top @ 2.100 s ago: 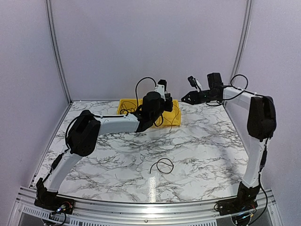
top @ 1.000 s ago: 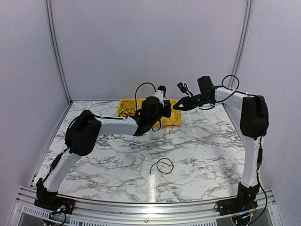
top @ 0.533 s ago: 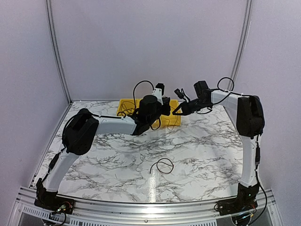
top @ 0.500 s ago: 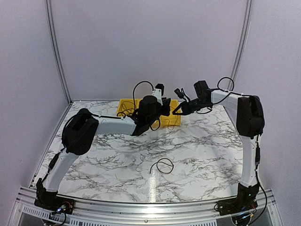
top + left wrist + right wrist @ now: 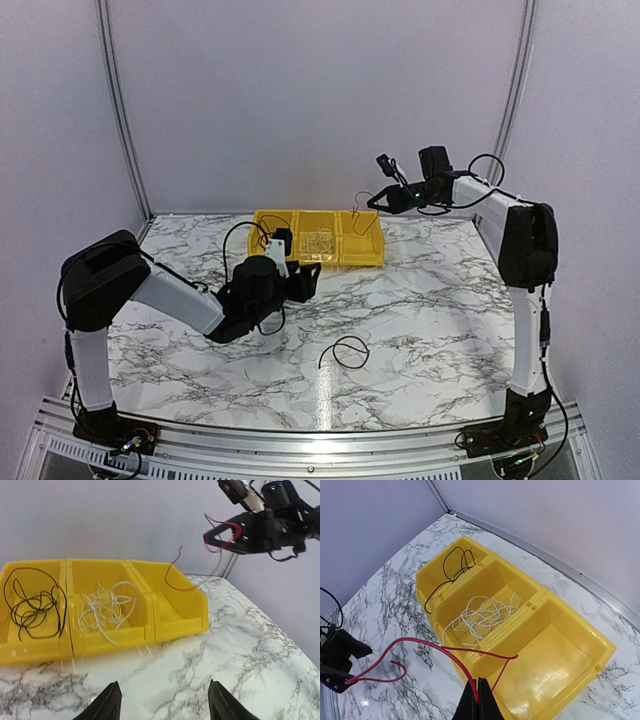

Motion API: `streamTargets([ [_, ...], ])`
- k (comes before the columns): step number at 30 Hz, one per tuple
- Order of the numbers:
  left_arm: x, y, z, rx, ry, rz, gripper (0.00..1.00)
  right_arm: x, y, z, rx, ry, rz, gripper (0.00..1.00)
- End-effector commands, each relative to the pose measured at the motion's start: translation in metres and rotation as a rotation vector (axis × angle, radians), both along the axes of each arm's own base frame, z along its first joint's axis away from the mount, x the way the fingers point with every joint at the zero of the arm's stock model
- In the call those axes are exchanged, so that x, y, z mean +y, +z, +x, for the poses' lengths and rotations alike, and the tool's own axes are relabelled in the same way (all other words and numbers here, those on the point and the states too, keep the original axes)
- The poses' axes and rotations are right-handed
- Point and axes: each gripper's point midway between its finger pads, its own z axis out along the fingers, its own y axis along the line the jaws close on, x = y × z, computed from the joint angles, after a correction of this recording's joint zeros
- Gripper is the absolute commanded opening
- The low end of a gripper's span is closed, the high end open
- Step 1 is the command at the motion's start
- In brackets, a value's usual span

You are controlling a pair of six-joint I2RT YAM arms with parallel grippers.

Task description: Untangle the cables

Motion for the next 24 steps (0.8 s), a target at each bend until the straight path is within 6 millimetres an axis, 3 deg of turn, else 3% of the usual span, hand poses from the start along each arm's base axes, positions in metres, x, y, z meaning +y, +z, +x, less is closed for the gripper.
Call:
streamTargets([
  [1,0.002,0.005,-0.050,-0.011,-0.040,-0.095,0.61,-0.014,-0.021,0.037,0.001,-0.087,-0.007,0.00],
  [4,-0.006,-0.008,-0.080,-0.027,-0.070,-0.043,0.59,-0.013,-0.041,0.047,0.031,-0.095,-0.017,0.00],
  [7,-0.013,-0.019,-0.096,-0.033,-0.090,-0.033,0.58,-0.014,-0.058,0.053,0.047,-0.107,-0.034,0.03],
  [9,-0.018,-0.024,-0.102,-0.034,-0.110,-0.031,0.58,-0.016,-0.065,0.055,0.055,-0.126,-0.057,0.25],
  [10,-0.021,-0.025,-0.104,-0.036,-0.116,-0.028,0.58,-0.018,-0.064,0.055,0.054,-0.131,-0.063,0.32],
  [14,-0.022,-0.024,-0.107,-0.053,-0.110,-0.016,0.58,-0.024,-0.042,0.046,0.014,-0.146,-0.080,0.47],
  [18,-0.016,-0.026,-0.107,-0.052,-0.092,-0.014,0.58,-0.029,-0.013,0.027,-0.029,-0.154,-0.080,0.49],
  [24,-0.004,-0.019,-0.122,-0.035,-0.143,-0.015,0.58,-0.028,0.006,-0.035,-0.079,-0.104,-0.074,0.50],
])
